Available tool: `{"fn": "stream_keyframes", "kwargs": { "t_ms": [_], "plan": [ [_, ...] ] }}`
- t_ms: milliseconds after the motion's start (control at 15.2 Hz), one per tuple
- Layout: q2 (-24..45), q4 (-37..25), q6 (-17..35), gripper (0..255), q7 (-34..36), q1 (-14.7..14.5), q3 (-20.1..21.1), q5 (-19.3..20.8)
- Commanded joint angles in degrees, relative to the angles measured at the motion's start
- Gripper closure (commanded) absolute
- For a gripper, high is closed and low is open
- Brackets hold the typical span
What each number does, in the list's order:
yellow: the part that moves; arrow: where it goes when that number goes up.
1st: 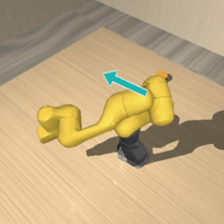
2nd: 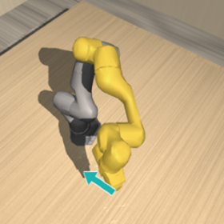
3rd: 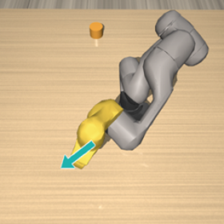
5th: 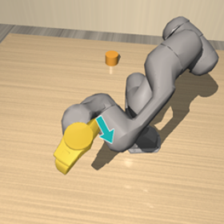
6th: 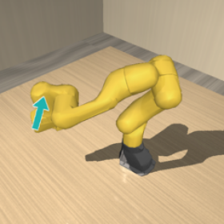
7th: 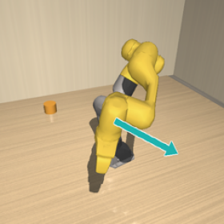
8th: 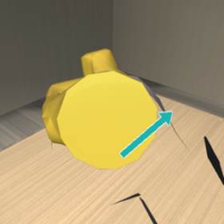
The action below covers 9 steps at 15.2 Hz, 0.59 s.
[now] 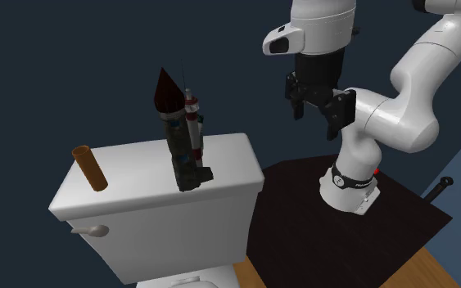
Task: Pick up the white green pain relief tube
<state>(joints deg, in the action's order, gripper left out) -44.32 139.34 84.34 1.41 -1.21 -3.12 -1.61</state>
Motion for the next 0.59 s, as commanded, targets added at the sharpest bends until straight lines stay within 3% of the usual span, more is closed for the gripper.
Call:
{"fn": "stream_keyframes", "kwargs": {
  "t_ms": [0, 528],
  "plan": [
    [0.0, 0.0, 0.0, 0, 0.0, 0.0, 0.0, 0.0],
    [10.21, -2.17, 15.77, 0, 15.12, 7.32, 2.18, 3.27]
  ]
}}
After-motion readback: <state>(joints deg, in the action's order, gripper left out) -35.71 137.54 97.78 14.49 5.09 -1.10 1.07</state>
